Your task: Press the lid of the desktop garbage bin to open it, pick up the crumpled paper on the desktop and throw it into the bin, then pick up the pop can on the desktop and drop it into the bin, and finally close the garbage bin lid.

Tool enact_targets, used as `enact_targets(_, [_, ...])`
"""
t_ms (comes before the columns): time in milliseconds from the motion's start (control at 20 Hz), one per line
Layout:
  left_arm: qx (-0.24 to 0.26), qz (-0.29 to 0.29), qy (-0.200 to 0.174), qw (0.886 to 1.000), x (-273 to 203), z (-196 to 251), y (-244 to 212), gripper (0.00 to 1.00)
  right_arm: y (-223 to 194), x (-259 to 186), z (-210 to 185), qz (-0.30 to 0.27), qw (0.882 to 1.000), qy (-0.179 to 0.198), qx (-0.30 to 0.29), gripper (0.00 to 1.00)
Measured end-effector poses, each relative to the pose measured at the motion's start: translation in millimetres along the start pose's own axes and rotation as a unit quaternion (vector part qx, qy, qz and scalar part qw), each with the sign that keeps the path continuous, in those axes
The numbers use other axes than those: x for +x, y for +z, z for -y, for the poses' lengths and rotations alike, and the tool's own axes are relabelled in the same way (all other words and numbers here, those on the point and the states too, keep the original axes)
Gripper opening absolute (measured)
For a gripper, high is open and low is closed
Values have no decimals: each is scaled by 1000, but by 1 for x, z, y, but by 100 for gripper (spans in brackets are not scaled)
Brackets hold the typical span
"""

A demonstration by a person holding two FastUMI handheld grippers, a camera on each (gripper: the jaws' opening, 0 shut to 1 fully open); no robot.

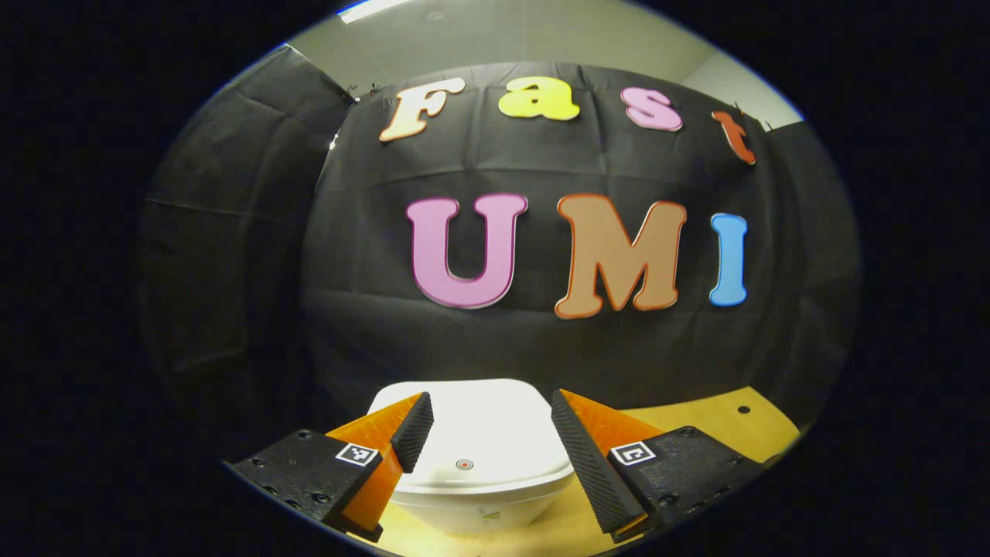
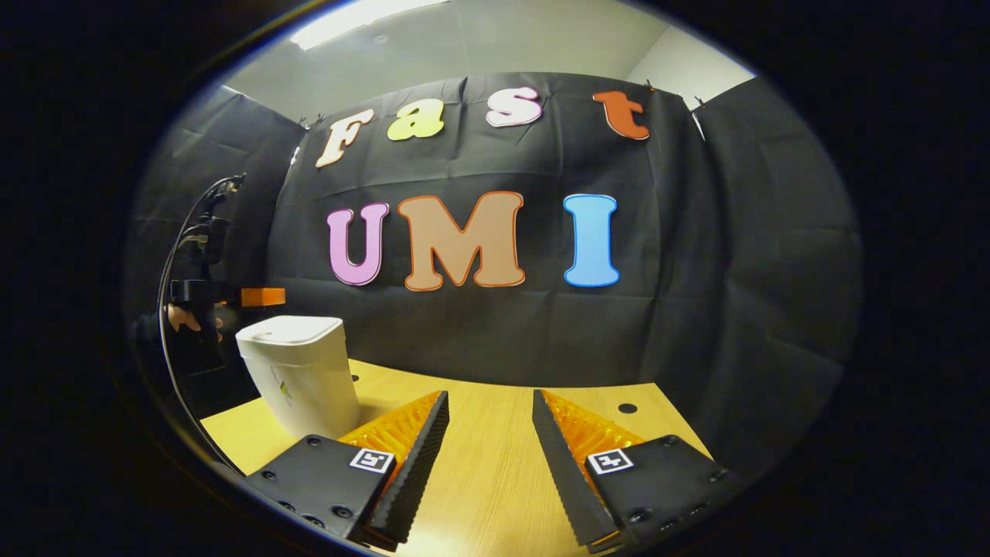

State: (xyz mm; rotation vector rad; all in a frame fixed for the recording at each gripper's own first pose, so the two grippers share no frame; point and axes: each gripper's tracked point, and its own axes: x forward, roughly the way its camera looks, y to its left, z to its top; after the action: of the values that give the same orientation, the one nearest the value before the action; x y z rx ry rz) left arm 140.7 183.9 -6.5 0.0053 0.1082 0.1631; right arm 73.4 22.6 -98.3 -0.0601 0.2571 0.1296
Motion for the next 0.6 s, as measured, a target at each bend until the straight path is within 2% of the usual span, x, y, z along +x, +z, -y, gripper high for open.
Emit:
enact_targets(150, [20, 58, -25, 998, -25, 26, 31, 93, 19, -5, 2, 22, 1000, -2, 0, 76])
enact_targets(300, [34, 81, -50, 995, -50, 53, 41, 93, 33, -13, -1, 39, 999, 2, 3, 76])
enact_targets(500, [26, 83, -78, 993, -83, 85, 22, 92, 46, -21, -5, 59, 998, 7, 10, 76])
enact_targets(600, [17, 82, -87, 993, -96, 96, 10, 92, 49, -26, -4, 67, 998, 4, 13, 80])
